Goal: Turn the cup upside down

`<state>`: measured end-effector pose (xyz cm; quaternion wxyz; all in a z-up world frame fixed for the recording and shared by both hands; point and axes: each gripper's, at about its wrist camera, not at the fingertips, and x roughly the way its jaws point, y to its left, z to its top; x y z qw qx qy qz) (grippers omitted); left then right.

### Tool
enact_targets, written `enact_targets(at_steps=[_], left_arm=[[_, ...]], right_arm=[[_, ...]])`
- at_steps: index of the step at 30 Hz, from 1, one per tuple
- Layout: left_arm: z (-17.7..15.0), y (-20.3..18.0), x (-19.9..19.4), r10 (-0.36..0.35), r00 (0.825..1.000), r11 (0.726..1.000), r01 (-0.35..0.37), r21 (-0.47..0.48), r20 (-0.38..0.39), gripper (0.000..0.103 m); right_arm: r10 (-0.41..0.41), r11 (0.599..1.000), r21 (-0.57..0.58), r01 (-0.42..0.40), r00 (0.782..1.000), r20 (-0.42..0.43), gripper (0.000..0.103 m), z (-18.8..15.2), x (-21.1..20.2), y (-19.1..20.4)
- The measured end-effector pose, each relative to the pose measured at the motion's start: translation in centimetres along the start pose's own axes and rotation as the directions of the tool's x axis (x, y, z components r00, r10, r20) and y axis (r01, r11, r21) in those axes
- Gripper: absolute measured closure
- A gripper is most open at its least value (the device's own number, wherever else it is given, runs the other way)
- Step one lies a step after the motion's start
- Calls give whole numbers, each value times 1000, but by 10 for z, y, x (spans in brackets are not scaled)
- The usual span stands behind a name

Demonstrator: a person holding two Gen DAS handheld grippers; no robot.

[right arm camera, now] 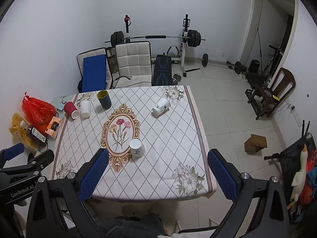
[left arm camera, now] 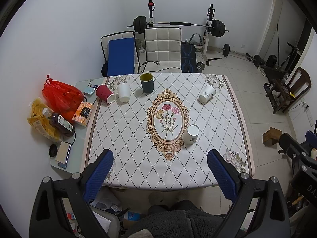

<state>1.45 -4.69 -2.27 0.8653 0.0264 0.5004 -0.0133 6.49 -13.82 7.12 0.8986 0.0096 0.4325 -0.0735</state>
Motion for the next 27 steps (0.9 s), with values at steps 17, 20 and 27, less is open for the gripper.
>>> enact_targets(at_steps=[17, 20, 27], left_arm=[[2, 8, -2, 6, 1000, 1000, -6, -11, 2, 6], [2, 7, -2, 6, 1000, 1000, -6, -9, 3, 6], [1, 9, -3, 9, 1000, 1000, -9, -15, 6, 6]], right_arm=[[16, 1000, -9, -17, 1000, -12, 1, -15, -1, 3], [18, 1000, -9, -18, 1000, -12, 1, -16, -2, 3], [22, 1000, -12, -22, 1000, -12, 1, -19, -5, 2]])
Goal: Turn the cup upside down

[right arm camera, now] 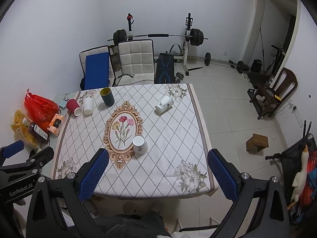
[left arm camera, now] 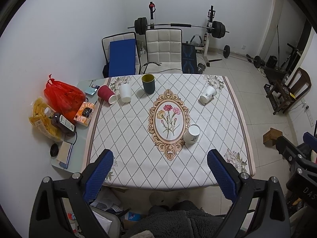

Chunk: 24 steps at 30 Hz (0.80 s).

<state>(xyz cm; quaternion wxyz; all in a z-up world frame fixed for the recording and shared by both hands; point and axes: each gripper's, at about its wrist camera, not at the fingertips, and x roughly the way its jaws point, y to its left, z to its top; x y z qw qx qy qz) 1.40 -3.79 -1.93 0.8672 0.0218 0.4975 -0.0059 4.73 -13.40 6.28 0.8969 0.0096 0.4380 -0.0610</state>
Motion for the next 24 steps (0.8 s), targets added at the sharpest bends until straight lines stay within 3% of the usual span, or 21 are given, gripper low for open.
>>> enact_targets(at_steps=[24], left_arm=[[-2, -1, -6, 0, 1000, 1000, 0, 8, 8, 6]], right_arm=[[9, 1000, -4, -9, 1000, -8, 1, -5, -9, -1]])
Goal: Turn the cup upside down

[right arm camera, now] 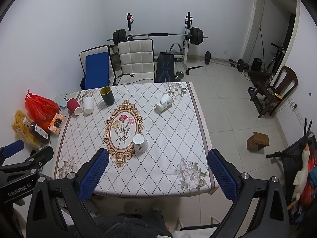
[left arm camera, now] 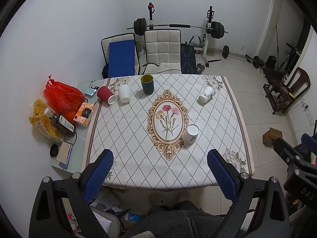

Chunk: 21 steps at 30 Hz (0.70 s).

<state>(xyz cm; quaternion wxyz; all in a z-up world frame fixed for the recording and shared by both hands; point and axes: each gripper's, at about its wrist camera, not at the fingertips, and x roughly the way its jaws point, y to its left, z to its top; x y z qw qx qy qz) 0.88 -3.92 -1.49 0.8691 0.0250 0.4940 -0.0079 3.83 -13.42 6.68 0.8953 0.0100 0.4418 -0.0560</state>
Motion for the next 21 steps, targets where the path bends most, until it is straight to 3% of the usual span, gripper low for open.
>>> enact_targets(at_steps=[21], left_arm=[[4, -8, -8, 2, 1000, 1000, -2, 1, 10, 6]], right_arm=[[-3, 1000, 5, 3, 1000, -8, 1, 2, 1, -1]])
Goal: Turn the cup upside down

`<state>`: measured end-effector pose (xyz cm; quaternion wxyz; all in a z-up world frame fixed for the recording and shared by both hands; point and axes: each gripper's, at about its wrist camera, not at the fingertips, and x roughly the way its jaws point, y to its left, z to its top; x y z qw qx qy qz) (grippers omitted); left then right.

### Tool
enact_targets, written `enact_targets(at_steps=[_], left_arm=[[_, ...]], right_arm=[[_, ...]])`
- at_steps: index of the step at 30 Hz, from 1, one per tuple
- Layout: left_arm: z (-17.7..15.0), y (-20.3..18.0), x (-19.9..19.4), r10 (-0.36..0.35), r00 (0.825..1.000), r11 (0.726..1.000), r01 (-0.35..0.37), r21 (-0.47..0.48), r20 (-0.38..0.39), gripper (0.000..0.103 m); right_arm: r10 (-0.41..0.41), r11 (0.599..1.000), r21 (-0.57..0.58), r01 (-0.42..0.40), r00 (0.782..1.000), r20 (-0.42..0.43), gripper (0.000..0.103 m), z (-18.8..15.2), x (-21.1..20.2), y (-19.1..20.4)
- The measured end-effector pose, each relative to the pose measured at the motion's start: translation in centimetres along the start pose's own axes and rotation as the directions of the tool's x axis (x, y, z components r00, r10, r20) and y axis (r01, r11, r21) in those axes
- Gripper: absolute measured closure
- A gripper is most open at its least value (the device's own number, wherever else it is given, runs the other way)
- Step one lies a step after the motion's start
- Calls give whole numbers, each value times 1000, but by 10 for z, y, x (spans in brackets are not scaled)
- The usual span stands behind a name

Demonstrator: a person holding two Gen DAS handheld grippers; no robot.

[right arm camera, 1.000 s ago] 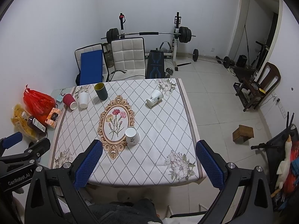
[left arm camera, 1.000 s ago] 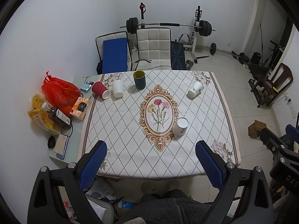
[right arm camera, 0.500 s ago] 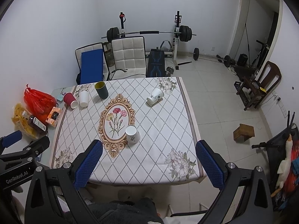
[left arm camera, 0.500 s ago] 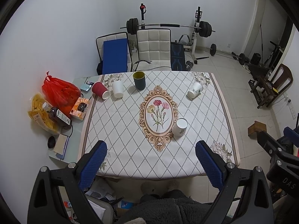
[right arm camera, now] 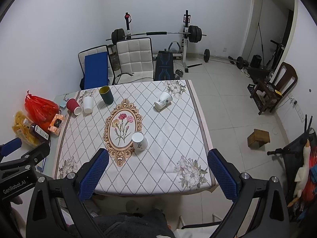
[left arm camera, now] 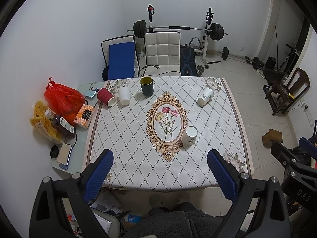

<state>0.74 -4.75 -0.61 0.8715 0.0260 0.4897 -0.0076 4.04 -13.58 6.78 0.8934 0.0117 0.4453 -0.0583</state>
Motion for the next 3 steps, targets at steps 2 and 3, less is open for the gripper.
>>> enact_targets(at_steps=[2, 3], left_arm=[[1, 0, 0, -1, 1000, 1000, 1, 0, 2, 6], [0, 0, 0, -1, 1000, 1000, 1, 3, 2, 6]], right_arm=[[0, 1000, 3, 0, 1000, -2, 1, 0, 0, 0], [-1, 1000, 4, 1, 1000, -1, 1, 0, 0, 0]])
